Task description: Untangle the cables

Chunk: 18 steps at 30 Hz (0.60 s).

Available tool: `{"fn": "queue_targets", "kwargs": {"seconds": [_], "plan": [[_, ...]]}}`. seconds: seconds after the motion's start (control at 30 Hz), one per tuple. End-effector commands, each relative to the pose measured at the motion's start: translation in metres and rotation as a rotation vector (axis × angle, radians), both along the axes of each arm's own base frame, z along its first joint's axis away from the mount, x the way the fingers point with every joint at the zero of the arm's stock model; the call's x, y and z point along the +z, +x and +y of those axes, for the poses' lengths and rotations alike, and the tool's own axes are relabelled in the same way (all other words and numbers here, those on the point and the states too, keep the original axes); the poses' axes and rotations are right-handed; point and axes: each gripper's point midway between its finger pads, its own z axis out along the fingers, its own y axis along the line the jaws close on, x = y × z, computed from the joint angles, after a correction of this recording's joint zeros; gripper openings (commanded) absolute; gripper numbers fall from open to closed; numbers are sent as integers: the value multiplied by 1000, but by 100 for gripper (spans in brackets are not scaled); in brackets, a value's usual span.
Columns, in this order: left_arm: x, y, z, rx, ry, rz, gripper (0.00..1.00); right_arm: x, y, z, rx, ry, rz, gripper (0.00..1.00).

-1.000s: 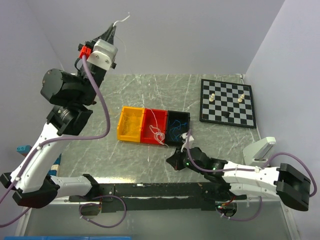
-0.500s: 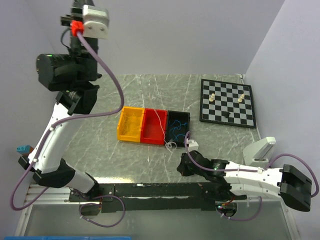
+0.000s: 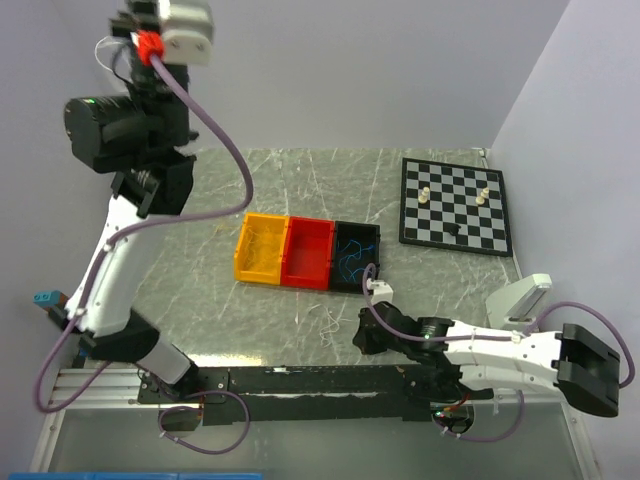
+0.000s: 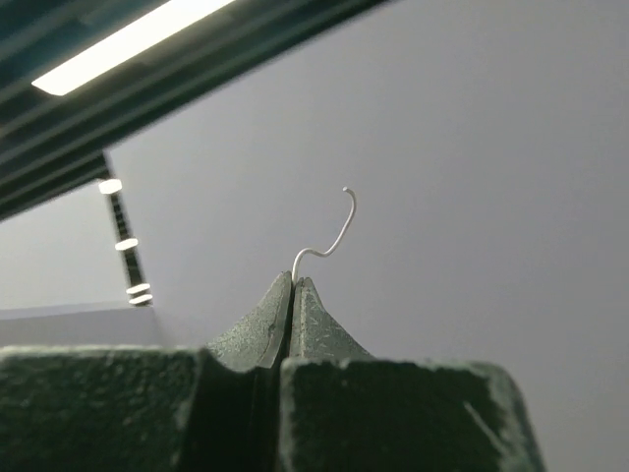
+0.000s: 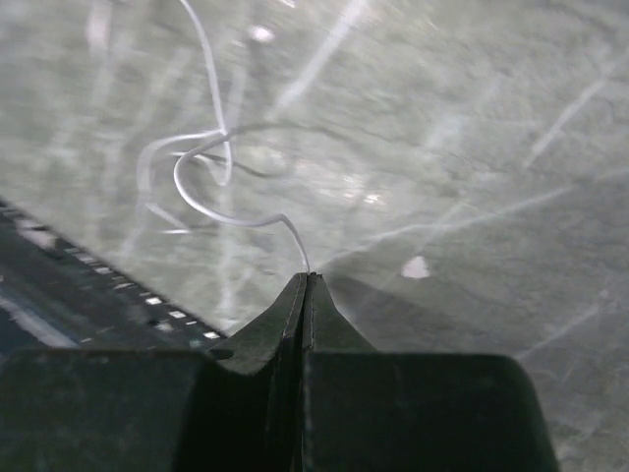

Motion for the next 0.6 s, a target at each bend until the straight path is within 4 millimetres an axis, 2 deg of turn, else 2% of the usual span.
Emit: {"fn": "queue_targets", "kwargs": {"seconds": [0.0, 0.13, 0.2, 0.33, 0.43, 0.57], "plan": [[-55, 16, -31, -134, 123, 155, 1, 34, 10, 14, 26, 105, -111, 0], [-129, 41, -62, -289, 179, 400, 1, 70, 20, 20, 46, 186, -215, 0], [-172, 54, -76, -334, 198, 516, 1, 89, 23, 23, 56, 222, -263, 0], [-238, 60, -91, -407, 222, 661, 1, 115, 28, 23, 49, 255, -311, 0], [-277, 66, -100, -432, 241, 740, 1, 131, 31, 21, 33, 279, -337, 0], [-311, 71, -114, -462, 288, 809, 1, 146, 37, 13, -2, 287, -381, 0]]}}
